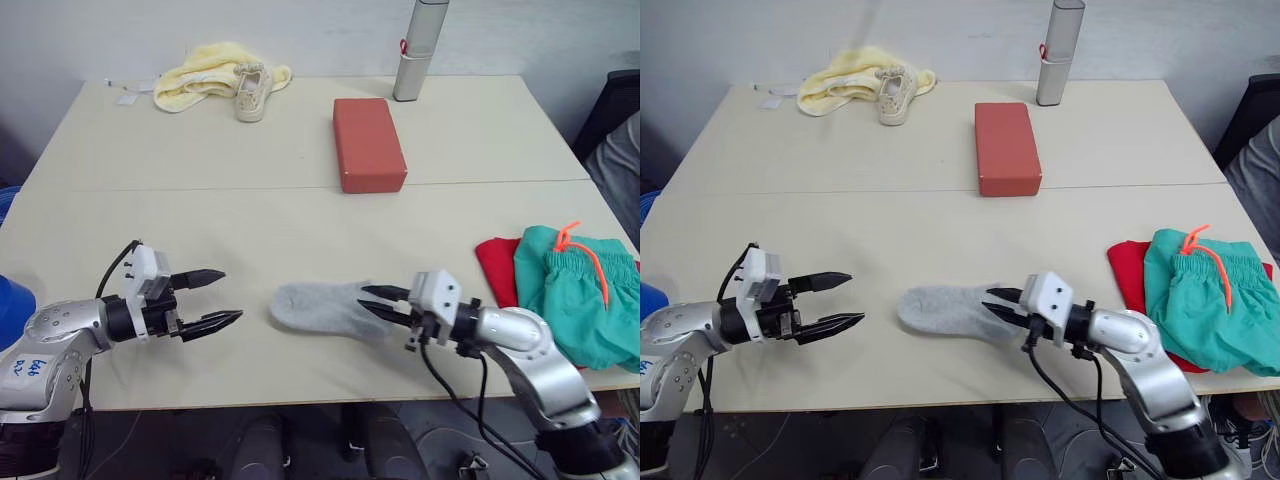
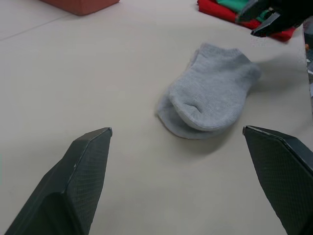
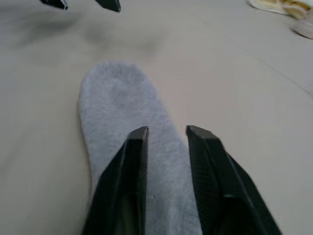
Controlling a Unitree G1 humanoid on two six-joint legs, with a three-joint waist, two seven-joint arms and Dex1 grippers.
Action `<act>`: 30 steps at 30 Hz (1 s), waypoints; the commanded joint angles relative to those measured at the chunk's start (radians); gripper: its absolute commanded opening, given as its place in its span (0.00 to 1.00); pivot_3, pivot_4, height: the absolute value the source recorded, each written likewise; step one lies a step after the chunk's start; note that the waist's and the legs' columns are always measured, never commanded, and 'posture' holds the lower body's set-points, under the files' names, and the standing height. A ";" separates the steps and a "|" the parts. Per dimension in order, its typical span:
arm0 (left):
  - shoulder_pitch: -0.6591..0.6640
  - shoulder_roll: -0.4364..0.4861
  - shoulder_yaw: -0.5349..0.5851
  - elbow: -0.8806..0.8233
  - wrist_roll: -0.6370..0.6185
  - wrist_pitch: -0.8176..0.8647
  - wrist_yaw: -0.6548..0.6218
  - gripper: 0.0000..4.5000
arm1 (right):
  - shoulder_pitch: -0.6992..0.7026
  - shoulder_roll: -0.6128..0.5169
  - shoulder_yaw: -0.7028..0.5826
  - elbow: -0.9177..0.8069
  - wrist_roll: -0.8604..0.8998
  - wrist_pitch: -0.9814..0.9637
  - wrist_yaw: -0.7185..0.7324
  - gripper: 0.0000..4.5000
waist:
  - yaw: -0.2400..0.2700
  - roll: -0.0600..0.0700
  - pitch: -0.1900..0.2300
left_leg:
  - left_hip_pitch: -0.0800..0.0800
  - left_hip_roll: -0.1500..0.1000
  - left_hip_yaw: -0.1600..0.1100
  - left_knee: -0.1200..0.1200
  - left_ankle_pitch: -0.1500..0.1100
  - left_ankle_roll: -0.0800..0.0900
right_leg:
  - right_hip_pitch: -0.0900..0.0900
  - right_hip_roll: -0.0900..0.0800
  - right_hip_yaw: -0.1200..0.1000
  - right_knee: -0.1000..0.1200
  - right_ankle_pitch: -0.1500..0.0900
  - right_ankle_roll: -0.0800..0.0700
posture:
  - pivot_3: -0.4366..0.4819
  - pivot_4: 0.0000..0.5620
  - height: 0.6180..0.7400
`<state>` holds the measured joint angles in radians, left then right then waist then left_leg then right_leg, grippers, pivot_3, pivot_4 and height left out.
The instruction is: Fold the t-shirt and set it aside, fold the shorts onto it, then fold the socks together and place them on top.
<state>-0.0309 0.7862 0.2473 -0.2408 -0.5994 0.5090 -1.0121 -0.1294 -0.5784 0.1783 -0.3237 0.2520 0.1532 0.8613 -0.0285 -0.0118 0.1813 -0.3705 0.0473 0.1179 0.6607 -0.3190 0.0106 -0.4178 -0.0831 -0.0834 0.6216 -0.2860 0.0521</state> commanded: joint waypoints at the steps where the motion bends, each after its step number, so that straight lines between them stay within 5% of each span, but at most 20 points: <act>1: -0.011 0.016 -0.009 -0.073 -0.048 0.147 0.075 1.00 | -0.039 0.013 0.055 0.065 -0.067 -0.048 0.013 0.01 | 0.001 0.000 0.000 | 0.000 0.000 0.000 0.000 0.000 0.000 | 0.000 0.000 0.000 0.000 0.000 0.000 | 0.48 0.27 1.00; 14: -0.289 -0.072 -0.070 -0.048 -0.266 0.948 0.405 1.00 | -0.123 0.062 0.127 0.243 -0.179 -0.156 0.027 0.01 | 0.002 -0.001 0.000 | 0.000 0.000 0.000 0.002 0.004 -0.008 | -0.001 0.002 0.002 0.004 0.000 0.000 | 0.48 0.27 1.00; 18: -0.368 -0.212 -0.036 -0.008 -0.233 1.017 0.517 1.00 | -0.127 0.064 0.132 0.253 -0.184 -0.169 0.034 0.01 | 0.003 -0.003 -0.001 | 0.001 0.000 0.001 0.002 0.005 -0.010 | 0.000 0.003 0.003 0.005 0.000 0.000 | 0.48 0.27 1.00; 30: -0.455 -0.322 -0.106 0.118 -0.238 1.105 0.584 1.00 | -0.139 0.061 0.122 0.269 -0.184 -0.182 0.049 0.01 | 0.015 -0.005 -0.002 | 0.004 0.000 0.001 0.004 0.006 -0.011 | 0.002 0.003 0.003 0.006 0.000 0.000 | 0.48 0.27 1.00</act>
<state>-0.5043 0.4773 0.1878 -0.1435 -0.8369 1.5977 -0.4483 -0.2628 -0.5157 0.3035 -0.0530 0.0695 -0.0212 0.9022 -0.0135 -0.0170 0.1796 -0.3659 0.0470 0.1188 0.6644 -0.3136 -0.0006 -0.4154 -0.0804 -0.0800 0.6274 -0.2861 0.0520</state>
